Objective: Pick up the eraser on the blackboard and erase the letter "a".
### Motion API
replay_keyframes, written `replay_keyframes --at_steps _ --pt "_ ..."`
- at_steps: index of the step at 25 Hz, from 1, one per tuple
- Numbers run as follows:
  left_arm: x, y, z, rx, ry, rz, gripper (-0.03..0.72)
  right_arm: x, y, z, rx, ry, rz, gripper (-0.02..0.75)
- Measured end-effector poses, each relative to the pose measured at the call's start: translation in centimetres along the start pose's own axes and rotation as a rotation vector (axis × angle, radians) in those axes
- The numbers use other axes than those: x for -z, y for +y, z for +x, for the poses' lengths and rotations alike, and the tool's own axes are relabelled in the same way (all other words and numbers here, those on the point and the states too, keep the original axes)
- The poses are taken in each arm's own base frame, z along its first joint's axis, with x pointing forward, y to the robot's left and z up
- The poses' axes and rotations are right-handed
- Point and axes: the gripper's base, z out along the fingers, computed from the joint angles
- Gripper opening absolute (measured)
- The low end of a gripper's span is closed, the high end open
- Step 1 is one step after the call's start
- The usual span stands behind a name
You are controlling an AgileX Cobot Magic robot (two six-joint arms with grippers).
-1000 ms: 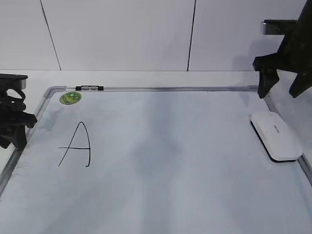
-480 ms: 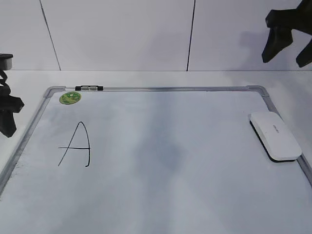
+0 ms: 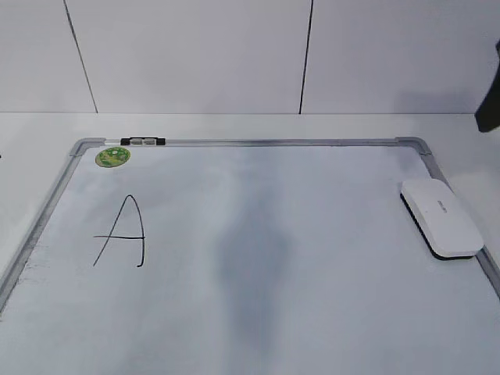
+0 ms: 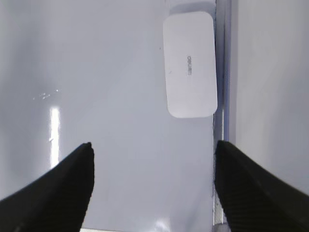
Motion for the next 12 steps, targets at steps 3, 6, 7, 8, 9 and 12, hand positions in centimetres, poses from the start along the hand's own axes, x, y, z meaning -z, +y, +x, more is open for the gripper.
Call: replay_keyframes --at_steps 3,6,7,8,9,12 --pt "1.3 -0.2 0.8 -0.004 -0.017 0.0 0.239 0.8 -0.1 2.8 0.001 0.001 0.002 0.593" --pt "2.9 -0.3 1.5 -0.008 -0.065 -0.002 0.238 1.8 -0.1 5.4 0.002 -0.015 0.001 0.593" --pt "3.5 -0.4 1.8 -0.009 -0.086 -0.004 0.238 2.2 -0.1 6.2 0.004 -0.028 0.001 0.593" --pt "4.2 -0.5 2.2 -0.011 -0.109 -0.005 0.238 2.4 -0.1 7.0 0.004 -0.031 0.001 0.593" --pt "4.7 -0.5 2.5 -0.013 -0.128 -0.006 0.237 2.7 -0.1 7.9 0.005 -0.042 0.0 0.593" --pt "6.6 -0.8 4.2 -0.017 -0.191 -0.009 0.235 3.7 -0.2 10.3 0.009 -0.082 -0.002 0.593"
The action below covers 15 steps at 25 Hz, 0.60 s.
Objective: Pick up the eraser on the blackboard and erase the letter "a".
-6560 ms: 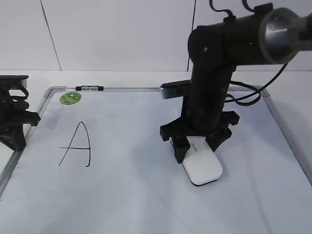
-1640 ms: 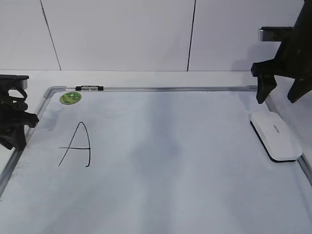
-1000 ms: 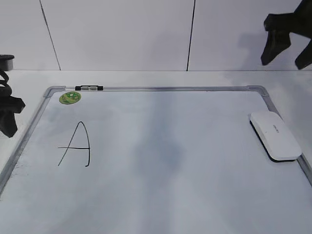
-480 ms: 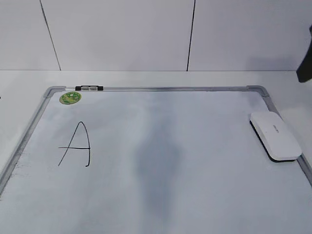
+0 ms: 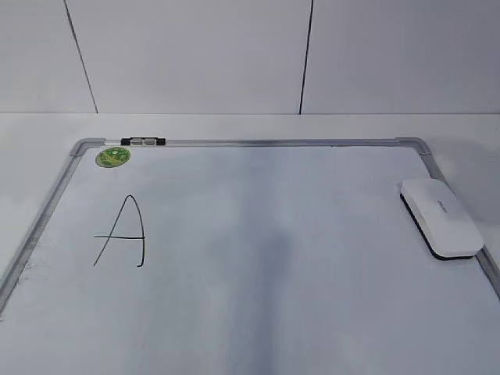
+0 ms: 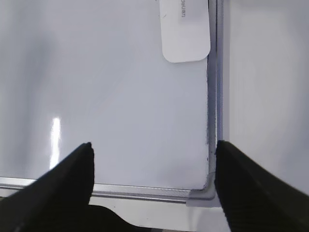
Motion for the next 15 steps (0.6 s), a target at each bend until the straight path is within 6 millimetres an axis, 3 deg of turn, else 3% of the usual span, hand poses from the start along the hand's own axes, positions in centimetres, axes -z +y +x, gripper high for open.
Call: replay_keyframes --at_steps 15 --pt "9.7 -1.3 8.9 -0.032 -0.369 -0.019 0.235 7.8 0.0 9.1 0.043 -0.383 0.018 0.592"
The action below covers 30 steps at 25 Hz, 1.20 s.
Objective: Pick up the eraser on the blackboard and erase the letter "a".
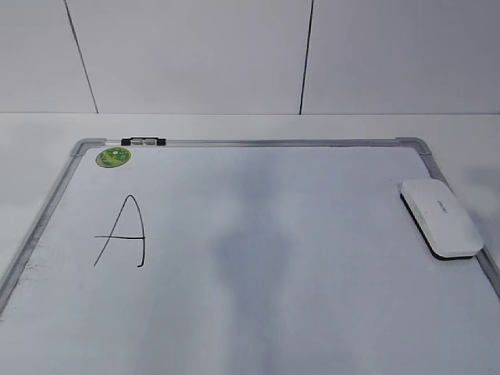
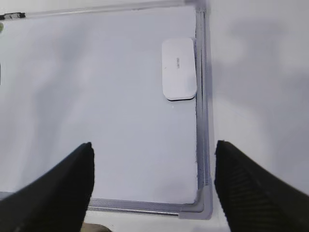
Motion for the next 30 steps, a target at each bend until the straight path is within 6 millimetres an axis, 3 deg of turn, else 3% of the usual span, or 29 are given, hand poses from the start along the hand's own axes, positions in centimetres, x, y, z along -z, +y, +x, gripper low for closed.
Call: replay_keyframes --at_steps 6,18,25,30 --pt "2.5 -0.4 4.2 -0.008 -0.091 -0.005 0.235 0.7 -0.1 2.6 0.003 -0.043 0.0 0.592" --pt "3.0 -1.0 13.9 -0.021 -0.231 -0.012 0.235 -2.0 -0.5 9.5 0.06 -0.013 0.006 0.592" --pt "3.2 -1.2 17.2 -0.03 -0.336 -0.018 0.235 -2.5 -0.9 11.6 0.08 -0.04 0.038 0.592" --pt "2.1 -1.2 18.6 -0.031 -0.36 -0.02 0.235 -2.3 -0.9 12.2 0.086 -0.071 0.042 0.592"
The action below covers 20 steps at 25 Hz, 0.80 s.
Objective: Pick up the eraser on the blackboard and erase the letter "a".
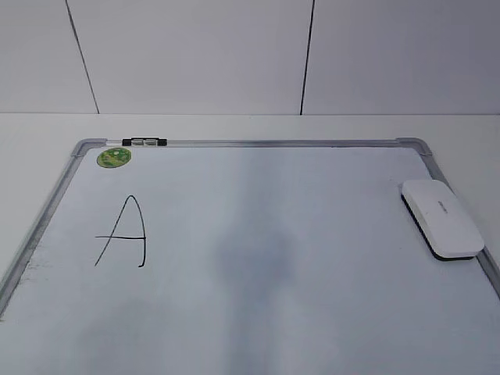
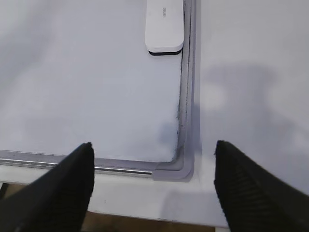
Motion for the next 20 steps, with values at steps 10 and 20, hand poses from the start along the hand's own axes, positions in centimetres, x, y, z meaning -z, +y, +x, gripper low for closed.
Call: replay_keyframes --at_steps 10,20 --pt "-2.4 0.2 0.8 0.007 -0.042 -0.006 0.235 0.1 0.0 0.2 0.022 -0.069 0.01 0.592" --pt "-2.6 0.2 0.7 0.007 -0.052 -0.006 0.235 -0.3 -0.1 0.1 0.026 -0.086 0.012 0.592"
